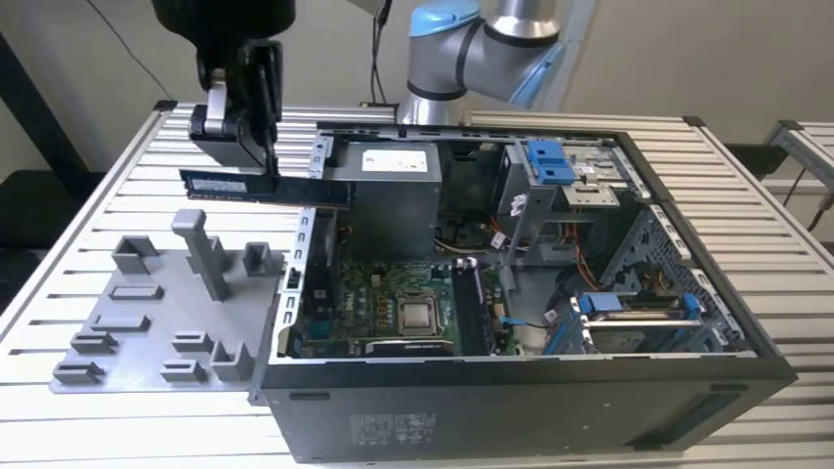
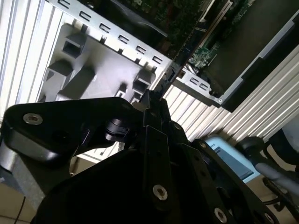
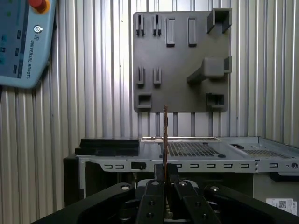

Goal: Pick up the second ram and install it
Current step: 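Pick up the second ram and move it above second insertion slot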

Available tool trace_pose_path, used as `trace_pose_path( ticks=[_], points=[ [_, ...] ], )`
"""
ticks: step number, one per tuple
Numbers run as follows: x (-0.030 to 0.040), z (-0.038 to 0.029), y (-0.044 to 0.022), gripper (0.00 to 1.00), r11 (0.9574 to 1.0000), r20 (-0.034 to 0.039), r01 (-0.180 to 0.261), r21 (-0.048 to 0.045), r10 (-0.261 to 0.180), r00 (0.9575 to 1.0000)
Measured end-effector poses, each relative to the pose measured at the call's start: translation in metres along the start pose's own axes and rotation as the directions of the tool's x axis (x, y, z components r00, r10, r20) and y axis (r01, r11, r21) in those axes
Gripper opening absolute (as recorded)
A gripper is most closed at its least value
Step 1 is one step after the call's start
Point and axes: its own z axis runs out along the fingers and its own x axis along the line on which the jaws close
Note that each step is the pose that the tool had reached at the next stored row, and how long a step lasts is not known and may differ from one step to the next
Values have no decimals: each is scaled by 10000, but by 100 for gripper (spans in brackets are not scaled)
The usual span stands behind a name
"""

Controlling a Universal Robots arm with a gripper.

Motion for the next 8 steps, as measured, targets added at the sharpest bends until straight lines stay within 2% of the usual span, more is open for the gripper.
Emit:
trace_pose_path(
  ticks=[8],
  points=[
    [-4, -5, -162, 14, 10000, 0, 0, -24, 0, 10000]
  ],
)
